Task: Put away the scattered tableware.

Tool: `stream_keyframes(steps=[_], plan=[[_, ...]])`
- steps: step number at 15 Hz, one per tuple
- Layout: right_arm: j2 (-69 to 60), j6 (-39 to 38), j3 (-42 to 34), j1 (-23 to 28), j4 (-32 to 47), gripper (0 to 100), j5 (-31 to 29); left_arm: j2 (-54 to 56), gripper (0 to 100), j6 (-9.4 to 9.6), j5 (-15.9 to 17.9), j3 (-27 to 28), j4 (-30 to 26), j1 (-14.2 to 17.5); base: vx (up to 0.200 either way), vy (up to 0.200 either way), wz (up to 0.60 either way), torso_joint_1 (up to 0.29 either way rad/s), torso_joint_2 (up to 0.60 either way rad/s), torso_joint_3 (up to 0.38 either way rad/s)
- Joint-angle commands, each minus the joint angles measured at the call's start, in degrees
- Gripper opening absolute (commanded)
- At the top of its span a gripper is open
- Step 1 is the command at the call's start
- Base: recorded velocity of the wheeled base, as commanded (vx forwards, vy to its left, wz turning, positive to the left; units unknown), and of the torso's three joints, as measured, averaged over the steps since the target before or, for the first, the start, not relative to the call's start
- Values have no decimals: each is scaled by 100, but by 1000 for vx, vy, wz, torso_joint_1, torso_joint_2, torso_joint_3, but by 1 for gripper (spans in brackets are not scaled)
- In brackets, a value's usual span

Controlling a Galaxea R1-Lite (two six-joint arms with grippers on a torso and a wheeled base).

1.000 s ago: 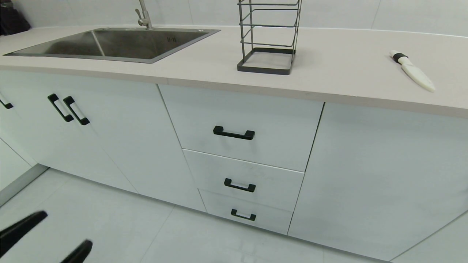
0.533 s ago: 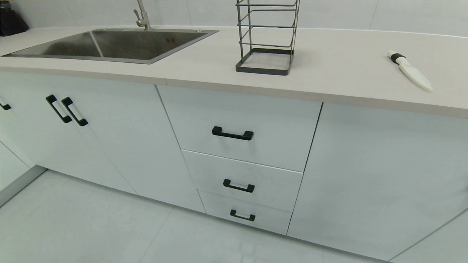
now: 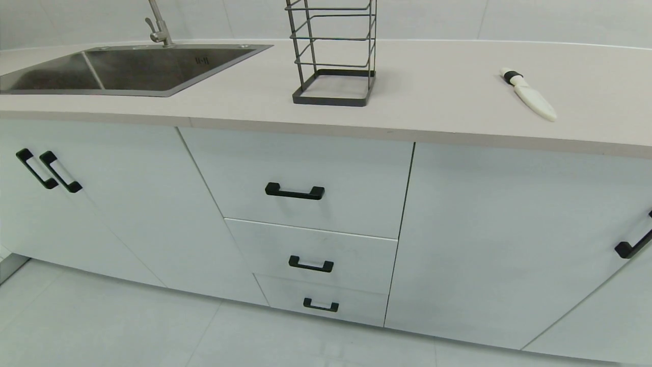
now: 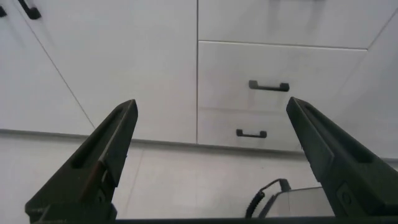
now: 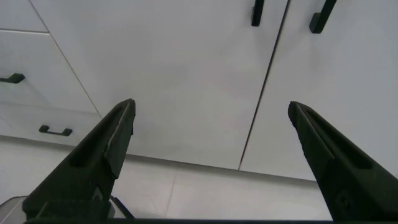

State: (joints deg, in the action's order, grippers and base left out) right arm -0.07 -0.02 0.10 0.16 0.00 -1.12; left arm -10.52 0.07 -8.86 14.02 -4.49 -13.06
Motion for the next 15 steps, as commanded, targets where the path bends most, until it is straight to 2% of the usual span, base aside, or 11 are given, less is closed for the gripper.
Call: stream_keyframes(steps=[1, 2, 3, 4, 5, 6, 7, 8, 10, 14, 15], plan=[[7, 2, -1, 2, 0, 100, -2, -55, 100, 388, -1, -576, -8, 805, 0, 0, 0, 0, 0, 0], [7, 2, -1, 2, 0, 100, -2, 243, 100, 669, 69, -1033, -17, 910, 0, 0, 0, 0, 0, 0], [7, 2, -1, 2, 0, 100, -11, 323, 100, 705, 253, -1068, 0, 910, 0, 0, 0, 0, 0, 0], [7, 2, -1, 2, 0, 100, -2, 410, 100, 564, 289, -1068, 0, 963, 0, 0, 0, 0, 0, 0], [7, 2, -1, 2, 0, 100, -2, 595, 100, 538, 262, -1068, 9, 972, 0, 0, 0, 0, 0, 0], [7, -6, -1, 2, 0, 100, -2, 744, 100, 608, 289, -1103, 71, 1139, 0, 0, -600, 2, 2, 7], [7, 2, -1, 2, 0, 100, -2, 999, 100, 766, 368, -1129, 167, 1270, 0, 0, -600, 2, 2, 2], [7, 2, -1, 11, 0, 100, -2, 1052, 100, 880, 500, -1253, 290, 1288, 0, 0, -600, -2, 2, 7], [7, 2, -1, 11, 0, 100, -2, 1052, 100, 872, 649, -1305, 440, 1288, 0, 0, 0, 0, 0, 0], [7, 2, -1, 11, 0, 100, -2, 1052, 100, 880, 684, -1314, 440, 1288, 0, 0, 0, 0, 0, 0], [7, 2, -1, 2, 0, 100, -2, 1052, 100, 863, 684, -1314, 440, 1288, 0, 0, -600, 2, 2, 7]])
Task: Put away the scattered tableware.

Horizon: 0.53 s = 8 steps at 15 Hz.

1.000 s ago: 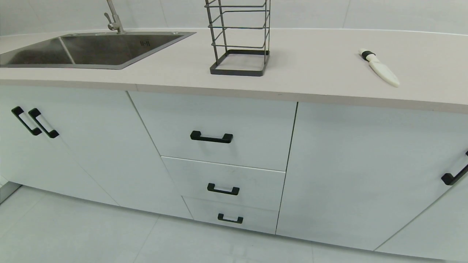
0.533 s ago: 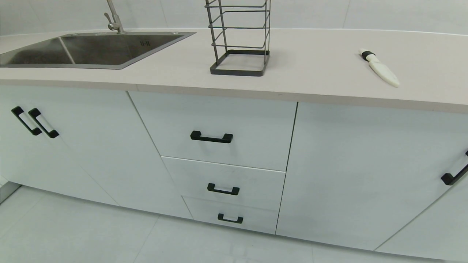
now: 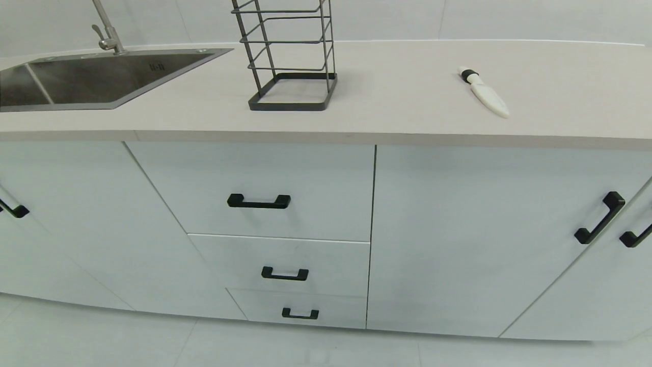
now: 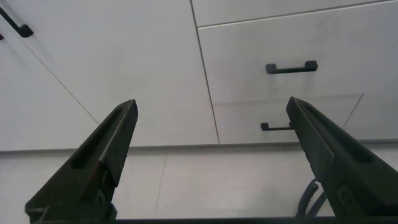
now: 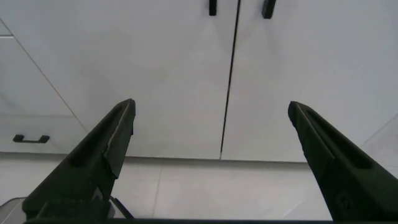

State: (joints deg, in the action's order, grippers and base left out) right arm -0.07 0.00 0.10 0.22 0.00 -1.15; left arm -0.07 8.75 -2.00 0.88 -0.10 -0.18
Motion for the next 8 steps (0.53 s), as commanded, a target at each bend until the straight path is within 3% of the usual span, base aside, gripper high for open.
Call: stream_keyframes(steps=[1, 7, 8], plan=[[7, 0, -1, -4, 0, 100, 0, 7, 100, -5, -2, 0, 10, 1, 0, 0, -600, -2, 7, -2], [7, 0, -1, 4, 0, 100, 0, 7, 100, -5, -11, 0, 1, 1, 0, 0, 0, 0, 0, 0], [7, 0, -1, -4, 0, 100, -8, 7, 100, -49, -20, 9, 1, 1, 200, 0, 0, 7, 7, 2]])
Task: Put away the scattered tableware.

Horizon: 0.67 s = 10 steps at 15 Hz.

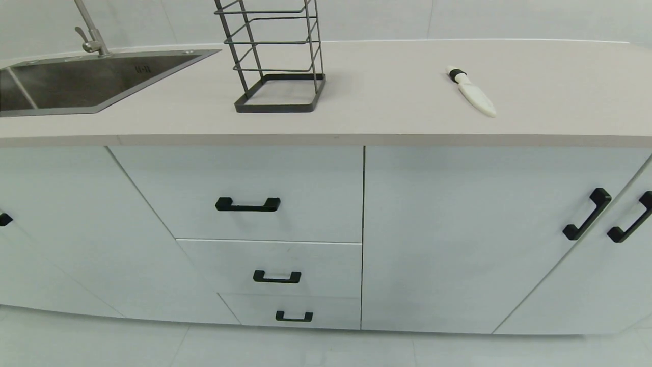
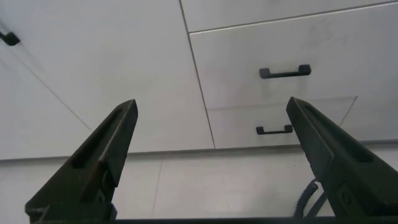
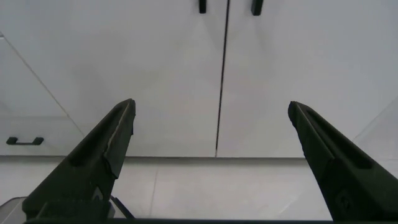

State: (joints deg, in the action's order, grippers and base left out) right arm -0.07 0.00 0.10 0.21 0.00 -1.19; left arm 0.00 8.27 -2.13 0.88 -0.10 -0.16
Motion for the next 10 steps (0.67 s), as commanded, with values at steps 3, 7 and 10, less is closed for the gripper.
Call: stream_keyframes(steps=[3, 7, 10], plan=[[7, 0, -1, 6, 0, 100, -4, 0, 100, -18, 2, 0, 1, -2, 200, 0, 0, 1, 1, 2], [7, 0, -1, -3, 0, 100, -4, 0, 100, -36, 2, 0, 1, -2, 0, 0, 0, 0, 0, 0], [7, 0, -1, -3, 0, 100, -4, 0, 100, -36, -6, 0, 1, -2, 133, 0, 0, 6, 3, -2]])
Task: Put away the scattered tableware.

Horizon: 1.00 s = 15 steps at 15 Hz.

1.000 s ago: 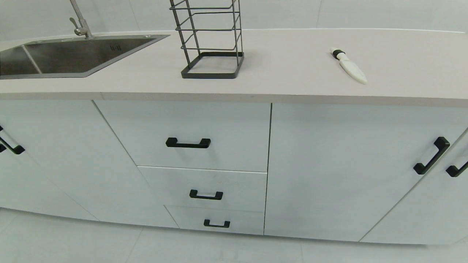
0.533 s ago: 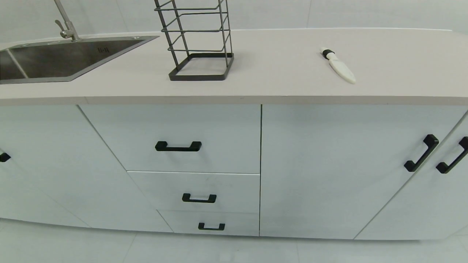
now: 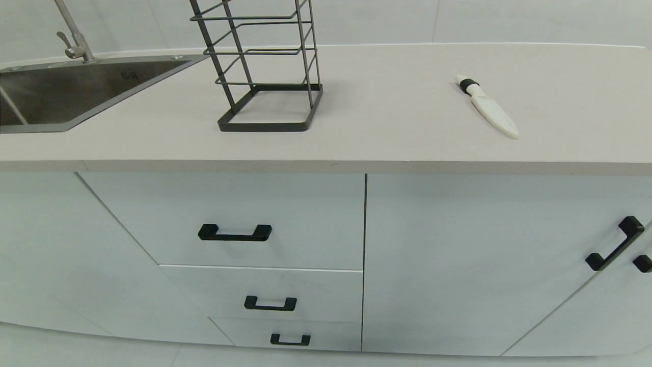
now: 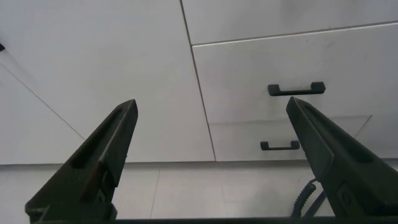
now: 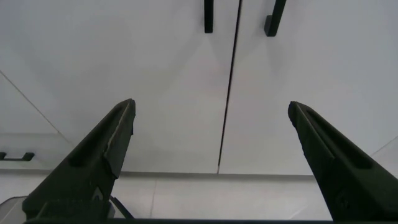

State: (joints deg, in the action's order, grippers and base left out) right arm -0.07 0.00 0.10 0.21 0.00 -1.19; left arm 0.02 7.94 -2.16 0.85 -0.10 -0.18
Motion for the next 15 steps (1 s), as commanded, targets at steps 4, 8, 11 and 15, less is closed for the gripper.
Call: stream_keyframes(steps=[4, 8, 11, 15], plan=[[7, 0, -1, -3, 0, 100, -4, -2, 100, -11, 5, 3, 1, 1, 100, 0, 0, 2, 0, 1], [7, 18, -1, -3, 0, 100, -4, -2, 100, -20, -4, 3, 1, 1, 0, 0, 0, 0, 0, 0], [7, 9, -1, -3, 0, 100, -4, -2, 100, -20, -4, 11, 1, 1, 0, 0, 0, 0, 0, 0], [7, 9, -1, -3, 0, 100, -4, -2, 100, -231, -22, 11, 1, 1, 0, 0, 0, 108, -91, -33]])
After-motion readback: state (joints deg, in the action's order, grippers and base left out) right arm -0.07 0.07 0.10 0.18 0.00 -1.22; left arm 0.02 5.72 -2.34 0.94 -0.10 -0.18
